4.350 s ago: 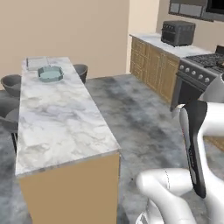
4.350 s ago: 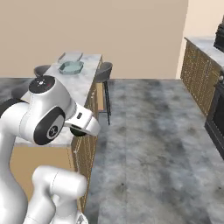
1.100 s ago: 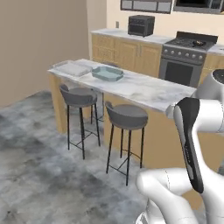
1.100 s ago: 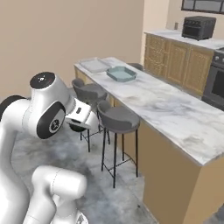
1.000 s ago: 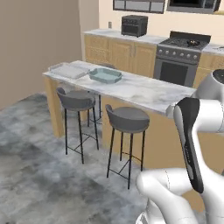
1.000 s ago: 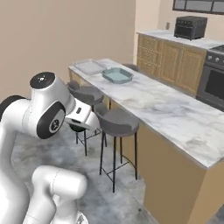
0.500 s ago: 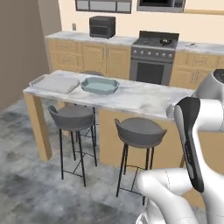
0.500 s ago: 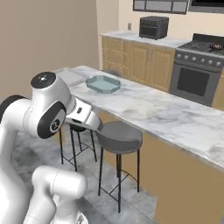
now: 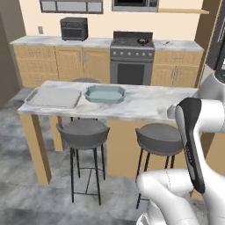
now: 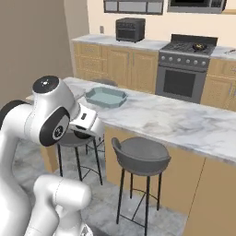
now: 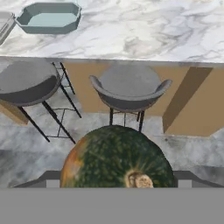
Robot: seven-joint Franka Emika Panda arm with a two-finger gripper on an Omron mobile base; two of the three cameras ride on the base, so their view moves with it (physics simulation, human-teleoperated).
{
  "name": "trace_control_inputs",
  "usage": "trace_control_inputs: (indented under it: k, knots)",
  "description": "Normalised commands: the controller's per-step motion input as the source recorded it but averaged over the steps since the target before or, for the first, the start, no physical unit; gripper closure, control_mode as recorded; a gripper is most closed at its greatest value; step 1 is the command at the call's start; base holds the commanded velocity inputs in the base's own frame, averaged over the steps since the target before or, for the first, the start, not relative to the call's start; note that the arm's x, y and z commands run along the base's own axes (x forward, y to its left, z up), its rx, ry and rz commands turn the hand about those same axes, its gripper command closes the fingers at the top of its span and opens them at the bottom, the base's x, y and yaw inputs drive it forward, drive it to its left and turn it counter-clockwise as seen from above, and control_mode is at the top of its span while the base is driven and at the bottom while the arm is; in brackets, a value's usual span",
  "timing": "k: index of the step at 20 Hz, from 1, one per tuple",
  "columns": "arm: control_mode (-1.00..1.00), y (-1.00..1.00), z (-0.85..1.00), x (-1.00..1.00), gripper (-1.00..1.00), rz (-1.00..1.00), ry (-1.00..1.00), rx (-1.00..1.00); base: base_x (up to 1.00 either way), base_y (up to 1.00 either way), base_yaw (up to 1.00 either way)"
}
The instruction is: Place the cold items (lemon and squash) from the fridge in one tupperware on the dining counter. Place the warm items (hot dog and kebab skewer) in the stove area in another tupperware.
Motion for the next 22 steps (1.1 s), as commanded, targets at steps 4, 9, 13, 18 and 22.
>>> trace_control_inputs:
  k: [4, 9, 13, 18, 22]
  knots:
    - [1.00, 0.00, 0.00, 0.00, 1.00, 0.00, 0.00, 0.00, 0.72, 1.00, -0.39]
    - [1.00, 0.00, 0.00, 0.00, 1.00, 0.00, 0.00, 0.00, 0.83, 0.94, -0.28]
    - [1.00, 0.00, 0.00, 0.00, 1.00, 0.00, 0.00, 0.00, 0.89, 0.32, -0.05]
    - [1.00, 0.00, 0.00, 0.00, 1.00, 0.00, 0.00, 0.00, 0.88, -0.25, 0.00]
    - [1.00, 0.00, 0.00, 0.00, 1.00, 0.00, 0.00, 0.00, 0.83, -0.28, 0.00]
